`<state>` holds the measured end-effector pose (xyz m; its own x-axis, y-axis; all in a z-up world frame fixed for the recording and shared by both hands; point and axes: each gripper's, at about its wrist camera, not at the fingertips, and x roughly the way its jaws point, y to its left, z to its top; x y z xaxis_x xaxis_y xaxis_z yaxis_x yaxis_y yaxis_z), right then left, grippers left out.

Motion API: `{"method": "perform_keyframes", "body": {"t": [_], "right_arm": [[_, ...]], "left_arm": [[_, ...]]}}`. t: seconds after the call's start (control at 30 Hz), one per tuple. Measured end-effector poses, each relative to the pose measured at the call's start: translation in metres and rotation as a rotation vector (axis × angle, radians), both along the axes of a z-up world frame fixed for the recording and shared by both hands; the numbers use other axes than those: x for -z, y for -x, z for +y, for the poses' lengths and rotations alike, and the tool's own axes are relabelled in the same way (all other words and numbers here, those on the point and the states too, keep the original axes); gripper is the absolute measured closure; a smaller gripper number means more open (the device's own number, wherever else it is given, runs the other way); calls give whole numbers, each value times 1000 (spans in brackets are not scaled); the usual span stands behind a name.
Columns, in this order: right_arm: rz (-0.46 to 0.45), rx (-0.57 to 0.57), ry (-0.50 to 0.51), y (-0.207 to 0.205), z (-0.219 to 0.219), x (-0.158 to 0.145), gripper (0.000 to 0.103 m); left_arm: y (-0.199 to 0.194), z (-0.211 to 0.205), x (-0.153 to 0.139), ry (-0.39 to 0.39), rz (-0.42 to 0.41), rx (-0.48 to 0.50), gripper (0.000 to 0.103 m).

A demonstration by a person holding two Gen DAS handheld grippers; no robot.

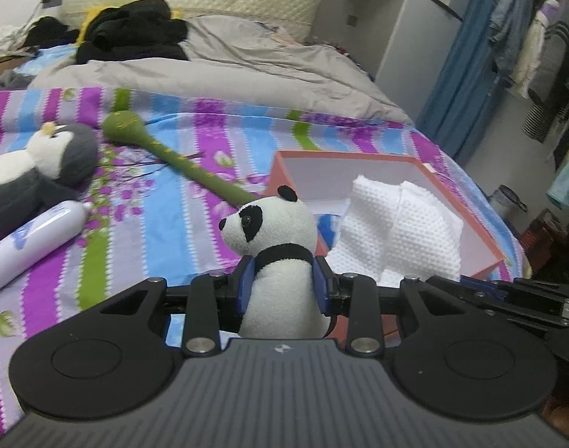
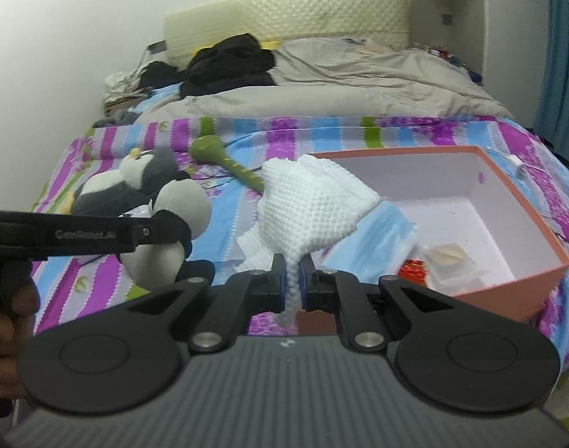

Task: Organize soft objects
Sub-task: 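Carry the panda plush with the left tool while the right tool carries the towel over the box, then open the left tool to drop the panda while the right tool drops the towel into the box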

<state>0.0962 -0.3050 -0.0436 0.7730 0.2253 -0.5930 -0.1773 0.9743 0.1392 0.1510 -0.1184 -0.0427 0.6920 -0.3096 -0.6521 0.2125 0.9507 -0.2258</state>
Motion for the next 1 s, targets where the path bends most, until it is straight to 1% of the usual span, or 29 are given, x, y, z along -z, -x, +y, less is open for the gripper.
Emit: {"method": "perform_keyframes", "body": {"t": [0.23, 0.4, 0.57, 0.73, 0.83, 0.9, 1.0], "right_arm": [[24, 81, -21, -12, -37, 6, 92], [52, 117, -31, -35, -60, 15, 92], [79, 148, -35, -65, -82, 27, 92], [110, 185, -50, -96, -102, 42, 91], [139, 207, -59, -113, -112, 55, 91], [155, 215, -63, -123, -117, 62, 90], [180, 229, -80, -135, -125, 73, 90]], "left_arm": [[-33, -43, 5, -2, 19, 75, 65], [-66, -72, 11, -6, 36, 110, 65], [-109, -102, 16, -38, 35, 161, 64], [-152, -126, 35, -52, 70, 196, 64], [-176, -138, 49, -46, 110, 227, 64], [-190, -144, 56, -56, 133, 238, 64], [-203, -150, 64, -79, 140, 248, 64]]}}
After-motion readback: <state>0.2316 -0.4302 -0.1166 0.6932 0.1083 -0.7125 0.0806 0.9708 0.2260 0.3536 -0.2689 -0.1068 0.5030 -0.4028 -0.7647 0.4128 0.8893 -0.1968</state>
